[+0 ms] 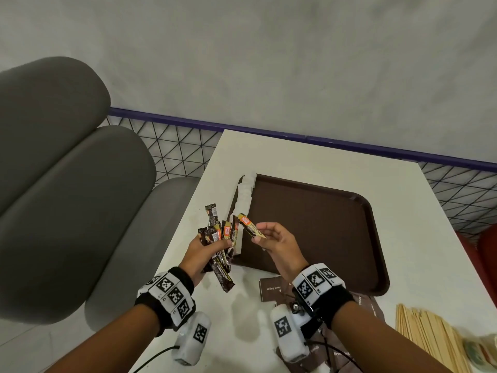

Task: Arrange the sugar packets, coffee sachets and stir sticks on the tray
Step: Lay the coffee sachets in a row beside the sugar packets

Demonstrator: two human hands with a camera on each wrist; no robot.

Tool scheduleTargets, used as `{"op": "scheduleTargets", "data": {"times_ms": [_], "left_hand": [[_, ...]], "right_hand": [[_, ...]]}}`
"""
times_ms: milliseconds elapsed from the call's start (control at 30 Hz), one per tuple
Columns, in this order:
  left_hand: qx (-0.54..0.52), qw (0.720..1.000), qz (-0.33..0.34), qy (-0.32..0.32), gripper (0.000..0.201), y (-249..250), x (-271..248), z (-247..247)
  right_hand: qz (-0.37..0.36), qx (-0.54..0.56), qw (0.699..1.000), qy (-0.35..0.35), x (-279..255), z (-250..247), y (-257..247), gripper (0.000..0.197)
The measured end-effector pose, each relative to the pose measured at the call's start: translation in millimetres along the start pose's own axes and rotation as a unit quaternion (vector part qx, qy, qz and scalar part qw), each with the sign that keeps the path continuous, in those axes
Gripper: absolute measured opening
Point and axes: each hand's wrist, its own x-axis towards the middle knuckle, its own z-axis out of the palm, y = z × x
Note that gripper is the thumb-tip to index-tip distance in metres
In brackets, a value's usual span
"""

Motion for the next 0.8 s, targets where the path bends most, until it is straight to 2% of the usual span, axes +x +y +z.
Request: {"op": "scheduleTargets", "data": {"times_ms": [200, 500, 667, 800], "left_hand": [[-0.037, 0.999, -0.006, -0.034, 0.029, 7.7, -4.9, 13.5], [-0.042, 0.998, -0.008, -0.038, 0.034, 11.1, -3.2, 14.3], [-0.090, 0.996, 0.001, -0.004, 0.022, 20.2, 3.7, 4.2], [-0.113, 0.994, 0.003, -0.010, 0.028, 27.3, 6.2, 3.2]], "right_hand": [[-0.017, -0.038, 0.999, -0.025, 3.7, 19.0, 0.9, 0.026], [-0.026, -0.050, 0.997, -0.056, 1.4, 19.3, -0.4, 0.022], [-0.035, -0.047, 0.998, -0.037, 2.4, 1.0, -12.2, 0.023], [-0.052, -0.059, 0.997, -0.016, 4.7, -7.7, -21.2, 0.024]]}}
